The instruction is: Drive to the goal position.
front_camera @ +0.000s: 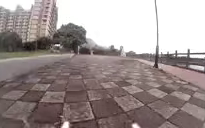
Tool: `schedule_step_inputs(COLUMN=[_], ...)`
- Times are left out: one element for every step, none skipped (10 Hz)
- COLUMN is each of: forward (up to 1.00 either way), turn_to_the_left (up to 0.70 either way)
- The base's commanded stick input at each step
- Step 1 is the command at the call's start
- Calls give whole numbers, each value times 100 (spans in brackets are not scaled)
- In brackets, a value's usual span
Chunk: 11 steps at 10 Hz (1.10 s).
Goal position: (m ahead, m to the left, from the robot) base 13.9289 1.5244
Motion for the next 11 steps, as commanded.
schedule_step_inputs(forward=[70,70,70,70,70,70,70,70,70,70,70], turn_to_the_left=[1,1,0,1,2,2,2,2,2,2,2])
